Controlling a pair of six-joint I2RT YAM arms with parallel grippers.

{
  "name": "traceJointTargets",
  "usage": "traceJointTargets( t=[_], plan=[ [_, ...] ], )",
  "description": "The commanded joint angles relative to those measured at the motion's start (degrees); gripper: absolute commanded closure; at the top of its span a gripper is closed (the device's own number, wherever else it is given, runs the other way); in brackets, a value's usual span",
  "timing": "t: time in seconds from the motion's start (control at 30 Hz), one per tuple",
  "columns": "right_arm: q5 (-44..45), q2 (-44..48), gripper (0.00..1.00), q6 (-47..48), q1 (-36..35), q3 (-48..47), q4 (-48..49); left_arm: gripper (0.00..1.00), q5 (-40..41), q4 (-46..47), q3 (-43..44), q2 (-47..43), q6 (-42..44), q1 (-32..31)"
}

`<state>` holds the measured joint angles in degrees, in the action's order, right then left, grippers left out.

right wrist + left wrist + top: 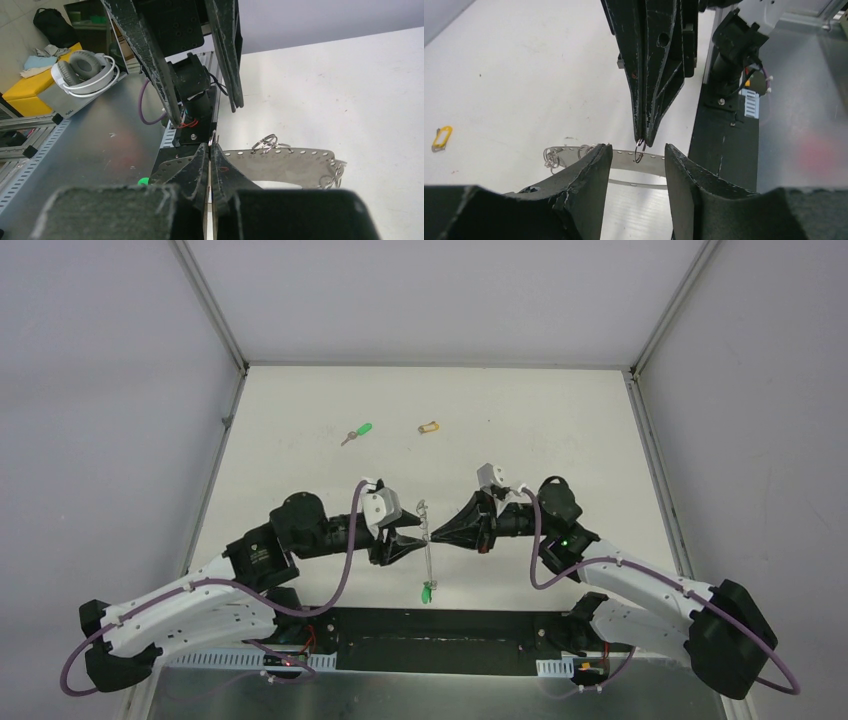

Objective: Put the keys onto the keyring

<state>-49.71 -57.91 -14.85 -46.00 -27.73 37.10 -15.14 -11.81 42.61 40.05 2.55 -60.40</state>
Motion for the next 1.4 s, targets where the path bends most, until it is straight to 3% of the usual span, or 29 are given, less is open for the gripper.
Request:
traceJointTargets(
  t=[0.0, 0.27, 0.73, 1.2, 1.37],
  plan=[
    [1.3, 1.5, 1.00, -3.8, -0.2, 0.9, 13.6, 0.55, -2.3, 8.6, -3.6, -3.7, 1.1, -0.2],
    [1.0, -1.1, 1.00, -8.9, -0.4, 2.1, 25.0, 0.58, -2.5, 13.0, -7.7, -7.8, 1.5, -0.2],
    [0.3, -1.6, 1.00, -8.5, -0.8, 1.6, 23.9, 0.70, -6.0, 17.2, -6.3, -2.5, 0.4, -0.2],
    [0.9, -0.2, 1.00, -7.2, -0.9, 2.1, 22.0, 1.00, -4.2, 14.7, -6.1, -4.2, 1.2, -0.2],
    [1.2, -0.2, 1.00, -7.1, -1.0, 2.1, 21.6, 1.00, -1.9, 12.2, -5.3, -4.6, 1.0, -0.2]
  ],
)
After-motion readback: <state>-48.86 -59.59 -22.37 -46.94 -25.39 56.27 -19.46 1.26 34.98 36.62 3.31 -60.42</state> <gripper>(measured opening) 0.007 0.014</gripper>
